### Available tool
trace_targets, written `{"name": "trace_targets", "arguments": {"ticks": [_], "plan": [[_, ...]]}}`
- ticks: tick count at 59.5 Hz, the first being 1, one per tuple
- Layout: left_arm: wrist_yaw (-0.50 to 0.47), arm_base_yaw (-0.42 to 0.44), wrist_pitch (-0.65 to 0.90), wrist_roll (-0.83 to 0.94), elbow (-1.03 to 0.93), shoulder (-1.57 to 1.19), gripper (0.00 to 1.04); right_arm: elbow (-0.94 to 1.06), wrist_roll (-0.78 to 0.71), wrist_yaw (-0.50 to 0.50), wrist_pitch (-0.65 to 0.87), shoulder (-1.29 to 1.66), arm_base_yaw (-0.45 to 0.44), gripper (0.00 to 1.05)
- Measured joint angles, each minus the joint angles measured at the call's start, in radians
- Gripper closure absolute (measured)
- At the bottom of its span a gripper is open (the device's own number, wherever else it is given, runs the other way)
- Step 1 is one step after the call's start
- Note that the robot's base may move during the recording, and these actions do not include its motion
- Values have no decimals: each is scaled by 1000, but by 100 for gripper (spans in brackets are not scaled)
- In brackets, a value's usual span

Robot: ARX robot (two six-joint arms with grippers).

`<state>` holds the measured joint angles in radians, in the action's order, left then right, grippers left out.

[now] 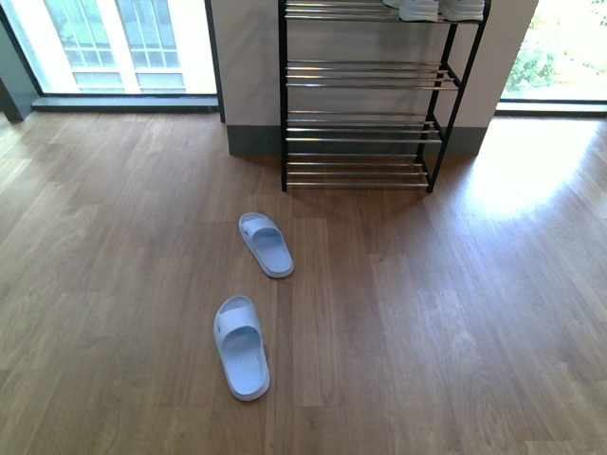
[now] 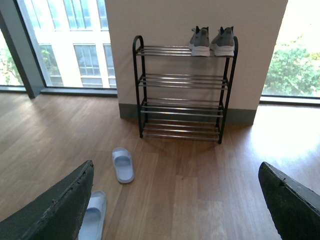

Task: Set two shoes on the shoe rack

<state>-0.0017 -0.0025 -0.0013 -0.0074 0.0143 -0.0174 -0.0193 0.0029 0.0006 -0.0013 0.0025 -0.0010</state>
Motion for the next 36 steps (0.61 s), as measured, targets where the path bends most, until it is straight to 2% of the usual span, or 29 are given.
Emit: {"name": "trace_targets", "arguments": {"ticks": [36], "plan": [[-4,0,0,0,0,0,9,0,0,-4,0,1,0,9]]}}
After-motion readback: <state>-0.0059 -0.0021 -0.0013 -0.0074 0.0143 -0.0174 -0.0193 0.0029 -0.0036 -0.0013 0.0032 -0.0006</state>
